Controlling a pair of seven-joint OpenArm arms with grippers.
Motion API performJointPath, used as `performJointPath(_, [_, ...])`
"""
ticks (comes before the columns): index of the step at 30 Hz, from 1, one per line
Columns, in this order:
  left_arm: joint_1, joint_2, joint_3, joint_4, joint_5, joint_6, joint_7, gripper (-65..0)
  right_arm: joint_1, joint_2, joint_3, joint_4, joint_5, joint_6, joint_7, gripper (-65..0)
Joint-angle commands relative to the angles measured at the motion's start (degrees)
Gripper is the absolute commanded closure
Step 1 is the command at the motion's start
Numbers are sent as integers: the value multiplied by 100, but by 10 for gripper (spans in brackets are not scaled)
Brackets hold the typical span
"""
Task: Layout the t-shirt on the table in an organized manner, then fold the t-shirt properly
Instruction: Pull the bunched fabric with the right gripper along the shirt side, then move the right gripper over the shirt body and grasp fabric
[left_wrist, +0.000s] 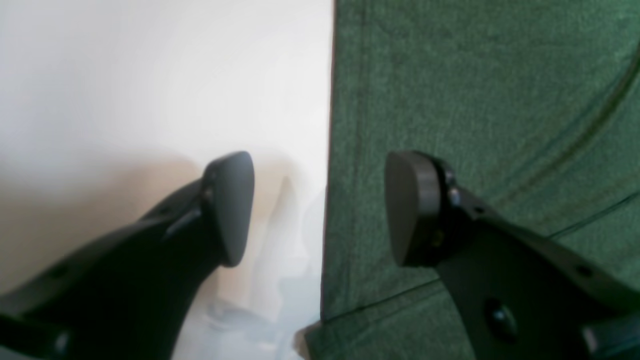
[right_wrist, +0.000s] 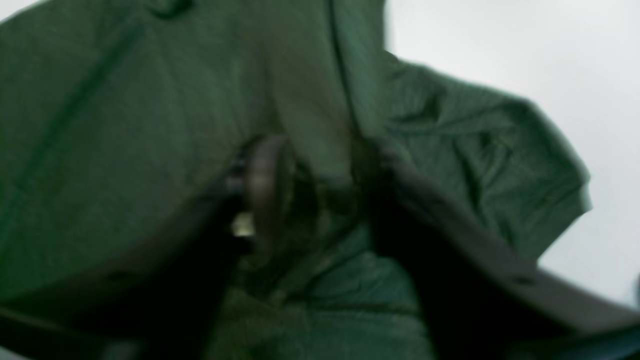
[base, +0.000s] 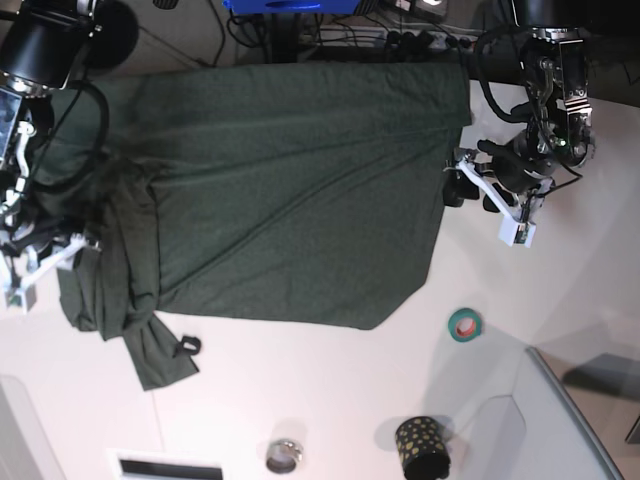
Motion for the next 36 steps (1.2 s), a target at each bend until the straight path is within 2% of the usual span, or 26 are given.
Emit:
performJointPath(1, [-46,-64,-16,84,-59,-5,-95,-397,145,100,-17,396,51,-4,182,-300])
performJointPath(5, [-37,-55,-16,84,-68,-5,-95,-397,417,117,-263,607,34,31,208,-308])
performJointPath(8, [-37,-55,-16,84,-77,-5,-95,-397,910,434,-1063,-412,34,5,331,-308])
performJointPath(10, [-37,-46,2,84,-77,-5,-104,-397,1367,566,-1634,-1511,25,-30,894,-308])
performJointPath(12, [-28,-46,-7,84,-77,-5,-104,-397,1780,706,-2048,-2601,25,-391,1571,-308])
performJointPath(15, [16,-72,-16,84,-77,-5,-104,-397,2334,803,-2470,-3859,25,-857,2168,-308])
performJointPath(19, [51,-72,-16,84,-59,-5,-104,-397,2817,829,-2707,-5001,25,-1041,2819,-308])
performJointPath(22, [69,-81,-16,84,-59,-5,-104,-397,3002,838,-2742,-5564,25,-1050,3197,-296])
performJointPath(23, [69,-81,-16,84,-59,-5,-113,-397,3028,838,-2742,-5661,25,-1024,3250,-281])
performJointPath(24, [60,-81,-16,84,-59,-5,-113,-397,3028,838,-2742,-5705,25,-1024,3302,-239])
performJointPath(27, [42,-81,-16,75,-59,-5,-113,-397,3011,829,-2733,-5705,25,-1015,3364,-26])
performJointPath(28, [42,-81,-16,75,-59,-5,-113,-397,3002,829,-2733,-5678,25,-1015,3364,0])
performJointPath(31, [33,-81,-16,75,-59,-5,-113,-397,2905,829,-2725,-5529,25,-1015,3364,-2])
performJointPath(36, [33,-81,-16,58,-59,-5,-113,-397,2334,829,-2681,-4281,34,-1015,3285,-2])
